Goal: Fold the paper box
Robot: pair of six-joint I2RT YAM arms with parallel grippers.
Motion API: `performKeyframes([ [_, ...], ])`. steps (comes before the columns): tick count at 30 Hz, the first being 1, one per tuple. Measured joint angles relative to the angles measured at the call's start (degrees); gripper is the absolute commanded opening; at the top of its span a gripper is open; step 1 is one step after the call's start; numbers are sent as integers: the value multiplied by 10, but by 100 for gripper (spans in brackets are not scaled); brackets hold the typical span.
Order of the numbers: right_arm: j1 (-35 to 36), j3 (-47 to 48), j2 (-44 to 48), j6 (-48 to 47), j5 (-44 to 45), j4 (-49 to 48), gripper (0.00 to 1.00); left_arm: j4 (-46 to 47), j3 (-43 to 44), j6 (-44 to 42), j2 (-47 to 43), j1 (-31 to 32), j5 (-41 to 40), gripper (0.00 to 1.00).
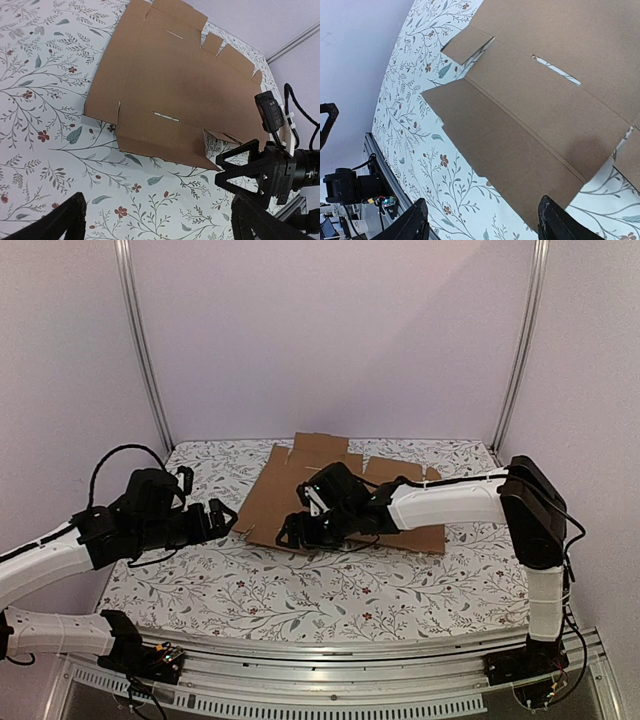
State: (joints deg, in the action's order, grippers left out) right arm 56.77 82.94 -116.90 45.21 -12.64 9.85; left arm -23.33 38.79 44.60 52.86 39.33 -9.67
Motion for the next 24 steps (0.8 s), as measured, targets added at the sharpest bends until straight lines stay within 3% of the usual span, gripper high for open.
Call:
performKeyframes([
  [4, 5, 60, -45, 5, -11, -6, 77, 1, -10, 40, -7, 0, -5, 100],
  [11, 5, 59, -42, -19, 16, 19, 81, 34, -62, 153, -16, -2, -7, 98],
  [17, 5, -17, 46, -57, 89, 63, 83, 136, -140, 281, 2, -4, 28, 91],
  [24, 5, -86, 203, -110, 214, 120, 86, 342, -162, 397, 161, 3, 91, 82],
])
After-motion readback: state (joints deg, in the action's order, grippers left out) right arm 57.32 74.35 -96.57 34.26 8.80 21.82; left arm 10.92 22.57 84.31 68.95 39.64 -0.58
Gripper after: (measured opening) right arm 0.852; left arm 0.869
